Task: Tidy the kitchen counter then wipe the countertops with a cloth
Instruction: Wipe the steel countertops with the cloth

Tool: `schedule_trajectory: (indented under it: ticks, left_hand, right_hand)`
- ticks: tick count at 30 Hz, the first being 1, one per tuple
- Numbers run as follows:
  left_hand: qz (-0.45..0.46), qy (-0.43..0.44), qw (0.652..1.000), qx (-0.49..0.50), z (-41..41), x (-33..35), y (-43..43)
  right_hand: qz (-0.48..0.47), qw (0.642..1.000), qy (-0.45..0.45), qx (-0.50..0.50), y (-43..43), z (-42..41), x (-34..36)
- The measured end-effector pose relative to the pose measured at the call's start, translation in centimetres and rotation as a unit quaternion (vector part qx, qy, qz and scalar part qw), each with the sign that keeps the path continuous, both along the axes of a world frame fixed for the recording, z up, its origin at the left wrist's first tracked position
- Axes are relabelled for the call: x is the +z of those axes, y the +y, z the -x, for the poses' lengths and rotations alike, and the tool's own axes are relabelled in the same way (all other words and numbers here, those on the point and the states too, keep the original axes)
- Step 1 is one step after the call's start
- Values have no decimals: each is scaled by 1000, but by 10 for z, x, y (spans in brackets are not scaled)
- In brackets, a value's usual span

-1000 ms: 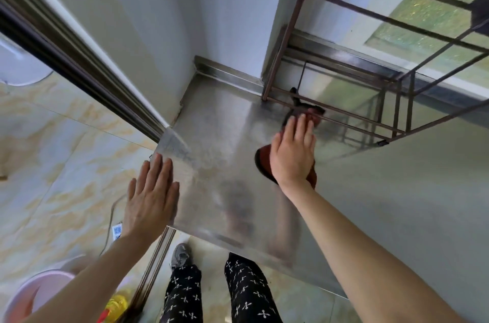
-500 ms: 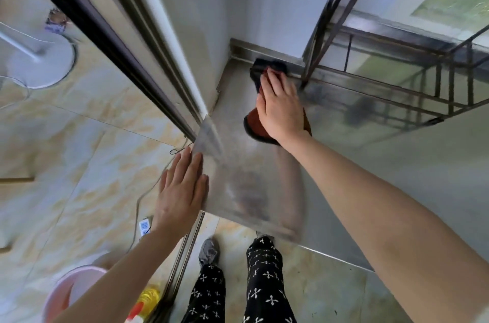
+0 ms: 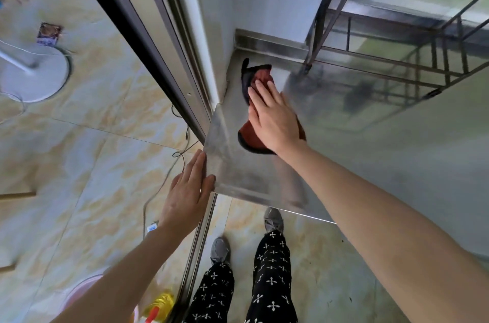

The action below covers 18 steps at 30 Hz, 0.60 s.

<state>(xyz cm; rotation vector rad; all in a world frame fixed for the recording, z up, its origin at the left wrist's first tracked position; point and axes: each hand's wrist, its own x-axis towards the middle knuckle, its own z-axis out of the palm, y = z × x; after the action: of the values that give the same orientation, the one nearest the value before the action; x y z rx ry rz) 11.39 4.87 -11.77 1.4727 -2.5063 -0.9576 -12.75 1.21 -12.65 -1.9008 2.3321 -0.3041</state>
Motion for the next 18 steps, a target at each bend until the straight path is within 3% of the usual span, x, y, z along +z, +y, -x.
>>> schedule_trajectory:
  ticks: [2,5,7,9,11,14,16,18]
  left_hand:
    - [-9,6,1000,-22,-10,-2,2]
    - [-8,-32,997,-67,-26,-1,7]
    - [6,-61,994,-93,-31,-1,7]
    - [15,-77,991,-107,-31,-1,6]
    - [9,-81,991,-108,-30,0,7]
    - [-15,-76,991,-107,-30,-1,8]
    - [-35,-59,993,-95,-33,-2,7]
    - [-40,-41,995,-83,-36,-3,5]
  right_hand:
    - [-5,1000,6,17,14,-27,1]
    - [-27,987,27,158,55,-55,0]
    - [-41,982,45,177,84,-52,0]
    - [-37,995,48,79,111,-36,0]
    - [-44,994,38,-96,141,-22,1]
    - [-42,951,4,-307,167,-29,3]
    - [-39,936,-21,-350,160,-57,5]
    - [-41,955,-33,-291,141,-92,6]
